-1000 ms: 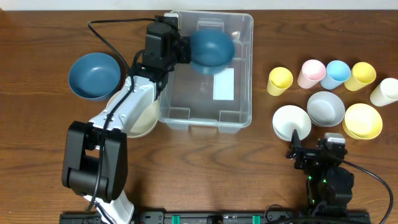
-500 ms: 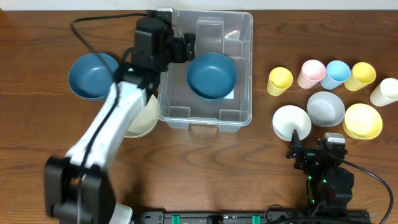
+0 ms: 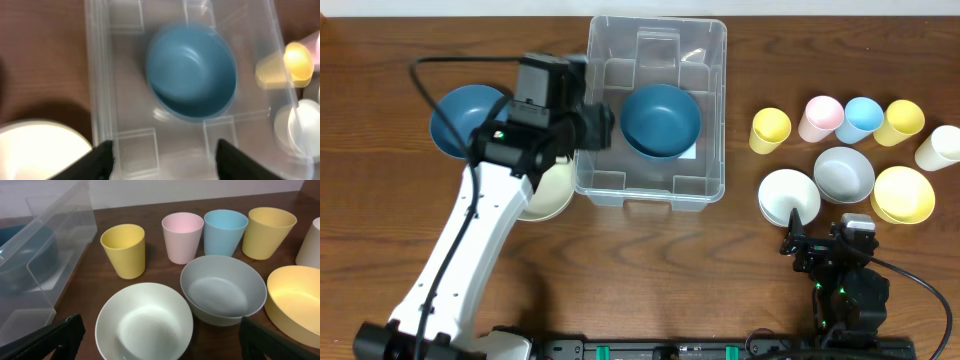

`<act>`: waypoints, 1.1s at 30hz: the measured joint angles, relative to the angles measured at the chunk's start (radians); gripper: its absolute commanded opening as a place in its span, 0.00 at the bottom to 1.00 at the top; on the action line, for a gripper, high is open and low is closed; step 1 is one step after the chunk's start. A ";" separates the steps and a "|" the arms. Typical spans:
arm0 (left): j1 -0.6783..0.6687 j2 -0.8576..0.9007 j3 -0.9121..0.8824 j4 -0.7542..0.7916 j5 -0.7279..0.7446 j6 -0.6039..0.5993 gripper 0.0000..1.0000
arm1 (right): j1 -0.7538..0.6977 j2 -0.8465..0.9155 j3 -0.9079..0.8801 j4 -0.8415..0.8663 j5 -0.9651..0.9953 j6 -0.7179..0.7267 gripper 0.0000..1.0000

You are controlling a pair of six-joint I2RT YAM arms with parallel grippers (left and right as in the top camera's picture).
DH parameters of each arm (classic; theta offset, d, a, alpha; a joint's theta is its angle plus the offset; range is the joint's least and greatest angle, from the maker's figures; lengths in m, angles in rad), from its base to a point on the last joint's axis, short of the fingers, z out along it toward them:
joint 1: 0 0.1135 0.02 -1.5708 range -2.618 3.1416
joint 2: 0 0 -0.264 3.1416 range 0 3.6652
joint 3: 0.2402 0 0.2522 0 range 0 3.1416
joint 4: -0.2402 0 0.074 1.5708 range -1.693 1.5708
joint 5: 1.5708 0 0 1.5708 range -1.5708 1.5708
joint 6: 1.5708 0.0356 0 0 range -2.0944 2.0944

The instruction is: Pack container

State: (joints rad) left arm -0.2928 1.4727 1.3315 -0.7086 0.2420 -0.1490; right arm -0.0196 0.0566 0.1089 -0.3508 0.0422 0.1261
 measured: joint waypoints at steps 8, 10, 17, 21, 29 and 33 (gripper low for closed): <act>-0.056 0.026 0.000 -0.084 0.045 0.054 0.45 | 0.000 0.000 0.000 0.000 0.000 0.000 0.99; -0.081 0.029 0.000 -0.091 0.048 0.063 0.35 | 0.000 0.000 0.000 0.000 0.000 0.000 0.99; -0.179 0.094 -0.009 -0.103 0.027 0.087 0.33 | 0.000 0.000 0.000 0.000 0.000 0.000 0.99; -0.207 0.159 -0.031 -0.106 -0.010 0.093 0.24 | 0.000 0.000 0.000 0.000 0.000 0.000 0.99; -0.215 0.220 -0.034 -0.129 -0.040 0.040 0.22 | 0.000 0.000 0.000 0.000 0.000 0.000 0.99; -0.245 0.220 -0.034 -0.174 -0.043 -0.006 0.22 | 0.000 0.000 0.000 0.000 0.000 0.000 0.99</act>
State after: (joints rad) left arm -0.5381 1.6924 1.2972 -0.8829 0.1986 -0.1555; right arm -0.0196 0.0566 0.1089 -0.3511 0.0422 0.1261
